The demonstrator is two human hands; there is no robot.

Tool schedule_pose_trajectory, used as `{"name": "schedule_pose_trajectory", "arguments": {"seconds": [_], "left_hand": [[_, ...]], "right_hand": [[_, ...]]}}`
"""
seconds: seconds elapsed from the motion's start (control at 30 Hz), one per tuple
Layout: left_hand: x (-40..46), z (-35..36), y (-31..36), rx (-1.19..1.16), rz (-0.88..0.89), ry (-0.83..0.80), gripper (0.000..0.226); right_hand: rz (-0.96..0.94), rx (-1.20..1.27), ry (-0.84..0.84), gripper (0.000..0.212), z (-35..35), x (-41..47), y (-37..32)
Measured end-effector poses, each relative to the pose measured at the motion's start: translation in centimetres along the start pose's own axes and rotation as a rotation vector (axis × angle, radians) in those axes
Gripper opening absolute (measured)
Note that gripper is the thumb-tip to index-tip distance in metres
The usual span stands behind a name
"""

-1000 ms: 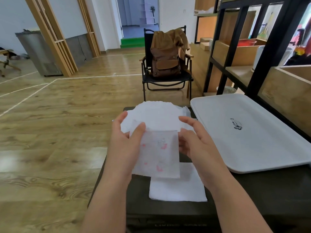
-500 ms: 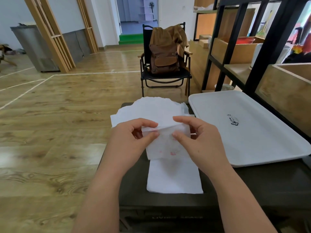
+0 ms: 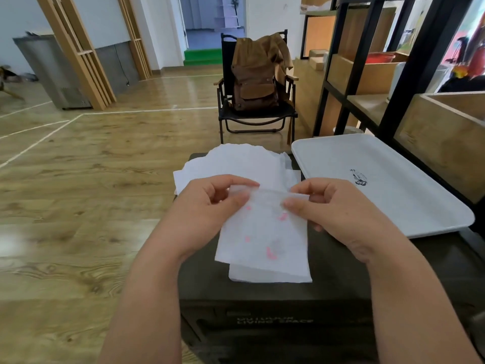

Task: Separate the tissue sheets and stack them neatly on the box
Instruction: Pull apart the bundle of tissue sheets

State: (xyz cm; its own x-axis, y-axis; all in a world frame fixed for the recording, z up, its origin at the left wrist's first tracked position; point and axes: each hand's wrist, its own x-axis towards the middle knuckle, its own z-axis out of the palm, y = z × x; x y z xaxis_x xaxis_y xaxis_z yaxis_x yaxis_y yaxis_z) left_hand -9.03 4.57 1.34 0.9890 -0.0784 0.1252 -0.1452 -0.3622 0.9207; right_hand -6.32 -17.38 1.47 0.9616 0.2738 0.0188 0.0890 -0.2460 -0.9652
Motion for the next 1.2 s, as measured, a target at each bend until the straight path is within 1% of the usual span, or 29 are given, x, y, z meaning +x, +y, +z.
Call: {"name": "schedule_pose_trajectory", "arguments": {"seconds": [0.07,0.13,0.2,0.27,0.33,0.4,0.43,0.47,0.5,0.53,0.57,0.6,0.63,0.7,0.73,0.8,0.97,1.13,1.2], "left_hand": [[0.2,0.1,-0.9,0.166,-0.12,-0.031,0.019],[0.2,0.4,-1.4,0.26,-0.251,-0.09,0.019],[0.5,0.8,-1.9,0.337,-0.337,-0.114,0.019],[0.8,1.1,-2.0,0.392,-0.372,-0.102,0.016],[1.0,1.3,-2.1,0.449,-0.399,-0.095,0.014],[1.2,1.7,-2.0,0.526,-0.414,-0.04,0.016],[1.4,1.9,-2.1,0.573,-0.374,0.05,0.018],[1.6,2.2,-2.1,0.604,-0.294,0.185,0.018],[2.0,2.6,-2.0,0.594,-0.18,0.337,0.018],[2.5,3.0,-1.7,0.563,-0.052,0.456,0.015],[3.2,3.3,-1.5,0.548,0.047,0.504,0.01],[3.9,3.7,-1.5,0.559,0.103,0.491,0.014],[4.6,4.0,-1.7,0.588,0.128,0.427,0.027],[5.7,4.6,-2.6,0.669,0.108,0.258,0.047],[5.9,4.7,-3.0,0.699,0.09,0.197,0.051],[6.1,4.8,-3.9,0.736,0.076,0.134,0.053],[6.0,4.7,-4.4,0.778,0.127,0.171,0.044],[6.0,4.8,-4.6,0.808,0.157,0.164,0.05],[6.1,4.7,-4.6,0.811,0.182,0.198,0.044]], "right_hand": [[0.114,-0.184,0.024,0.005,0.2,0.3,0.8],[0.21,-0.357,0.004,0.006,0.7,0.5,1.6],[0.27,-0.468,-0.001,0.011,1.1,0.9,2.2],[0.29,-0.545,0.015,0.014,1.3,1.2,2.6],[0.288,-0.6,0.049,0.014,1.6,1.4,2.9],[0.271,-0.648,0.082,0.013,1.8,1.5,3.2],[0.256,-0.672,0.101,0.016,1.8,1.6,3.4],[0.237,-0.688,0.127,0.02,1.9,1.6,3.5],[0.214,-0.693,0.16,0.023,1.9,1.7,3.5],[0.19,-0.684,0.195,0.024,2.0,1.7,3.5],[0.167,-0.664,0.224,0.024,2.0,1.8,3.4],[0.144,-0.637,0.246,0.023,2.1,1.8,3.3],[0.123,-0.607,0.26,0.022,2.2,1.9,3.2],[0.097,-0.564,0.264,0.02,2.4,1.9,3.1],[0.09,-0.553,0.256,0.02,2.4,1.8,3.0],[0.078,-0.521,0.24,0.018,2.4,1.8,3.3],[0.076,-0.494,0.22,0.016,2.0,1.9,3.6],[0.063,-0.469,0.233,0.016,2.1,2.0,3.7],[0.065,-0.473,0.231,0.017,2.2,2.0,3.6]]}}
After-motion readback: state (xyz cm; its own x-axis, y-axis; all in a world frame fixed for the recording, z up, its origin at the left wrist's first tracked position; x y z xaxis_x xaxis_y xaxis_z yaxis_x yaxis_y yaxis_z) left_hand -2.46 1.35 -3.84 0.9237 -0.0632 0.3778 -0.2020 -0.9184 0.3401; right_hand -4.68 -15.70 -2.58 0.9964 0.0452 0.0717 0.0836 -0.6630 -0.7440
